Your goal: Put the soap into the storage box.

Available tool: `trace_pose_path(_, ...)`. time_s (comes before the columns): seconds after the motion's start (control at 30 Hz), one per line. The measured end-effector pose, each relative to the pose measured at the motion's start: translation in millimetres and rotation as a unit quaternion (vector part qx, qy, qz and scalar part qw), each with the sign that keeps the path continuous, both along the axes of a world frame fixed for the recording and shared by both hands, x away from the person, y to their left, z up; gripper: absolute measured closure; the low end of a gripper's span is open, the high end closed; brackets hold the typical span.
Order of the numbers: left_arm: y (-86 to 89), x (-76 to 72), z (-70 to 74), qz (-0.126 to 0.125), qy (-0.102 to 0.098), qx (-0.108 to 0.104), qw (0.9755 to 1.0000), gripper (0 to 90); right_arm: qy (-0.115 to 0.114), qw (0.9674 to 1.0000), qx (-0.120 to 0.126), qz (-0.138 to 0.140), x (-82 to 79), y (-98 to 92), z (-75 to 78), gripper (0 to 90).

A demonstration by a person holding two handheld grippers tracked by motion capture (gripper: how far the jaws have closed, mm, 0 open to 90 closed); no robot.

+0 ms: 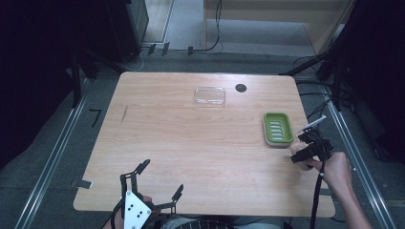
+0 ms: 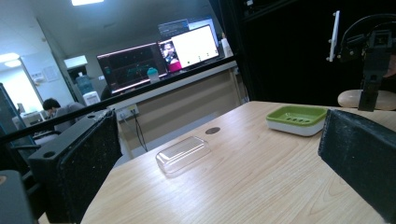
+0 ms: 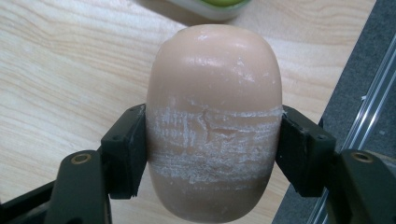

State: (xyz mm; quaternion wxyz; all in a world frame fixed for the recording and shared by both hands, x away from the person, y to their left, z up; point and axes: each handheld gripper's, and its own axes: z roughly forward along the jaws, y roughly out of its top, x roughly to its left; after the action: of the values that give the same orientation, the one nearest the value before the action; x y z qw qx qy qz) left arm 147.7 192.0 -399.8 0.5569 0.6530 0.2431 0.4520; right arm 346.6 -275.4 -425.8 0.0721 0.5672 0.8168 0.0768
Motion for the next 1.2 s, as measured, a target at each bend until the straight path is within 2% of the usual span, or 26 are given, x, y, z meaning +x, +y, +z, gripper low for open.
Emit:
trace_pose_path(0.4, 0.5, 0.2, -0.1, 0.000, 0.000, -0.001, 1.0000, 0.0, -0.017, 0.9998, 0.006, 0.007, 8.4, 11.8, 7.7, 33.6)
trace_pose_path(1.2, 0.5, 0.4, -0.1, 0.000, 0.000, -0.001, 1.0000, 0.0, -0.044, 0.9989, 0.015, 0.005, 25.7, 20.4, 15.1, 33.6)
